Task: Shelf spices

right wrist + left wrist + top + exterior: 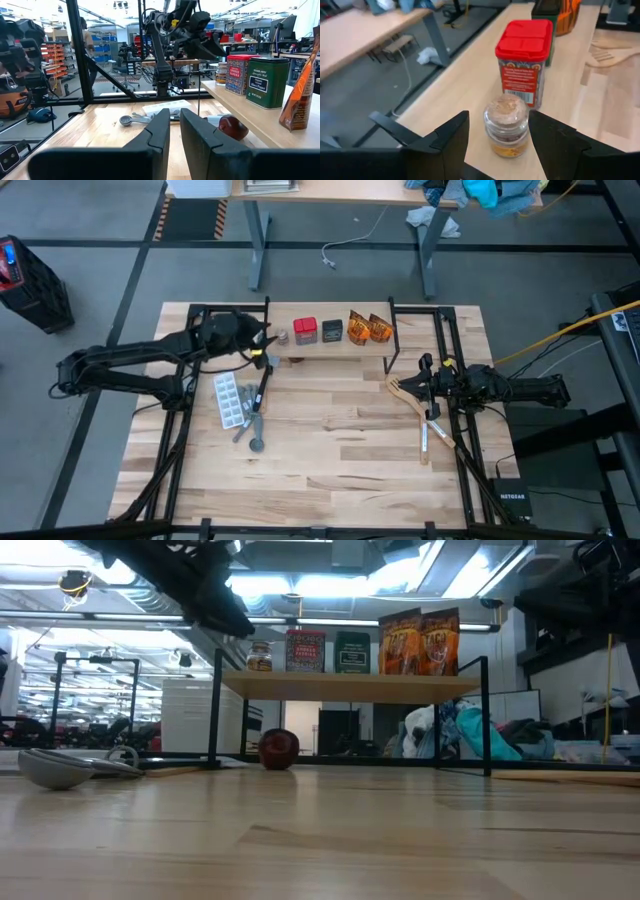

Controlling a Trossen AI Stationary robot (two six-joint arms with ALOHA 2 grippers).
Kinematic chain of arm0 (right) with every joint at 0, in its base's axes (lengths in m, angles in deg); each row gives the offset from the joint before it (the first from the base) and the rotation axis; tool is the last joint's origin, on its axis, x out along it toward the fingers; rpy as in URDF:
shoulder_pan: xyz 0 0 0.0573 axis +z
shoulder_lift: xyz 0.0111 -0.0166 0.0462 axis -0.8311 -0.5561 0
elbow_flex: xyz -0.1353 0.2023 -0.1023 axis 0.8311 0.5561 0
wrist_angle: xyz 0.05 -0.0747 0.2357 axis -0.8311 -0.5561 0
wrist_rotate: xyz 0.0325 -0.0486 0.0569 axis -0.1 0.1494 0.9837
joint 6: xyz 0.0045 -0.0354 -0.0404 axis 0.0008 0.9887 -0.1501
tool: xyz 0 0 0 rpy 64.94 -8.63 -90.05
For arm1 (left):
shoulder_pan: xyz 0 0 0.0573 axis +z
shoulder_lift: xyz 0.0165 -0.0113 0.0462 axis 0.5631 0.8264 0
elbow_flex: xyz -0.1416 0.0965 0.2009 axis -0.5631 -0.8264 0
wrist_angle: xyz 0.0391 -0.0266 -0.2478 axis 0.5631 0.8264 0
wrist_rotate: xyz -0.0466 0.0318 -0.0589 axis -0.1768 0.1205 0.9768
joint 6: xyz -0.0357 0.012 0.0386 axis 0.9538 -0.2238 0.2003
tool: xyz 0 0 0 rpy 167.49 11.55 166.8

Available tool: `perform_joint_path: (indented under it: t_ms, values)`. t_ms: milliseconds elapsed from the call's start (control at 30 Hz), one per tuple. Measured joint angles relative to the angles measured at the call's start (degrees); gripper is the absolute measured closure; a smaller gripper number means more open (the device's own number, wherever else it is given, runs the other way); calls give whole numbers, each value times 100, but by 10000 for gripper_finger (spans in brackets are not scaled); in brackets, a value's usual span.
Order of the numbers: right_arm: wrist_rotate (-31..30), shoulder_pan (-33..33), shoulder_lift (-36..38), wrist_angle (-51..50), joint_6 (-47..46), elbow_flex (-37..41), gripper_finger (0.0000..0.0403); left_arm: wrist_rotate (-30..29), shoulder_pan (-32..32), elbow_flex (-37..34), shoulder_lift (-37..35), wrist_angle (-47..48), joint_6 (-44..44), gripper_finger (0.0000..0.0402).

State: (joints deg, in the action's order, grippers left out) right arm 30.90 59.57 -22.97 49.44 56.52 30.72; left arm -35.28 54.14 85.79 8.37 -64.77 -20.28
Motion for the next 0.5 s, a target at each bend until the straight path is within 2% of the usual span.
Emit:
perform_joint_path:
  t_ms: [167,500]
  values:
    - [7,0,0,-22,0,0,352,580,157,22,183,28,153,204]
    - [11,0,1,-48,4,-2,352,667,169,22,643,-57,146,204]
